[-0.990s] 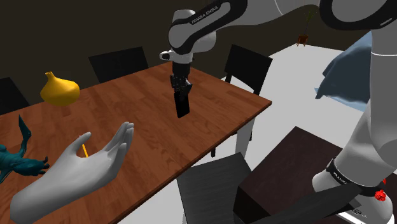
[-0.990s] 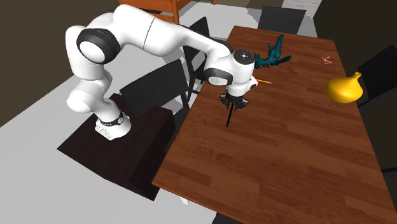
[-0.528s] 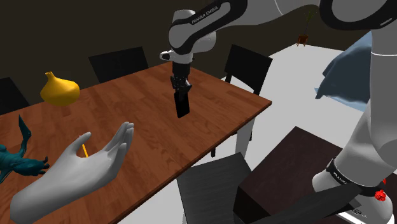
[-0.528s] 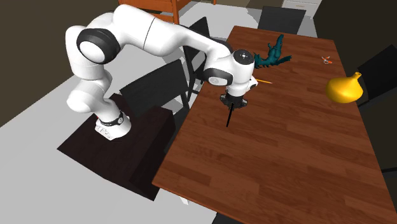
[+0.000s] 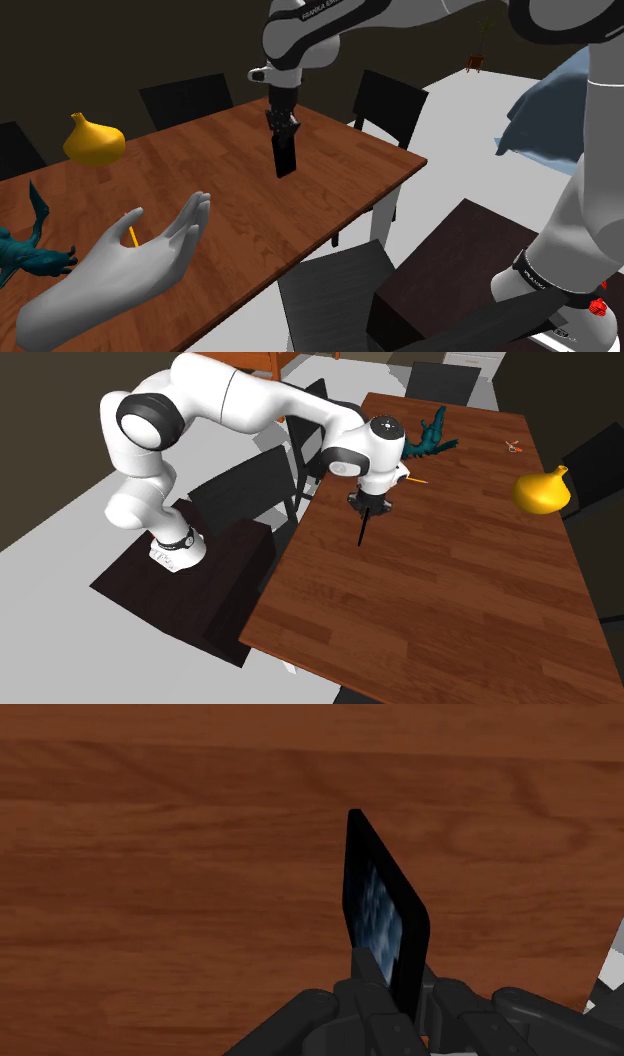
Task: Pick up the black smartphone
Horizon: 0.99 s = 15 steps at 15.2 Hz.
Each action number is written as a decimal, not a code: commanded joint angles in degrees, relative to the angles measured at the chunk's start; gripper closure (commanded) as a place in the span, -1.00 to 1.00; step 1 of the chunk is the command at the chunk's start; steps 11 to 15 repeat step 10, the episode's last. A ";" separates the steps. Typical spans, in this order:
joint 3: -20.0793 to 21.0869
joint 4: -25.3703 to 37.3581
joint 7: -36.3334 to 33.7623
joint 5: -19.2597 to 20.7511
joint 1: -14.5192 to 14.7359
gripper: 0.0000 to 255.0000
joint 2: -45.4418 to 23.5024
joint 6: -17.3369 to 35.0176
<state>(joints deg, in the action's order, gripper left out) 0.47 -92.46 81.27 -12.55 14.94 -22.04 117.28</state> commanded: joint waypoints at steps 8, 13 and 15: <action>-0.13 4.51 -1.25 0.53 -0.06 1.00 1.72 -6.14; -0.13 4.60 -1.27 0.53 -0.06 1.00 1.74 -6.24; -0.13 4.60 -1.27 0.53 -0.06 1.00 1.74 -6.24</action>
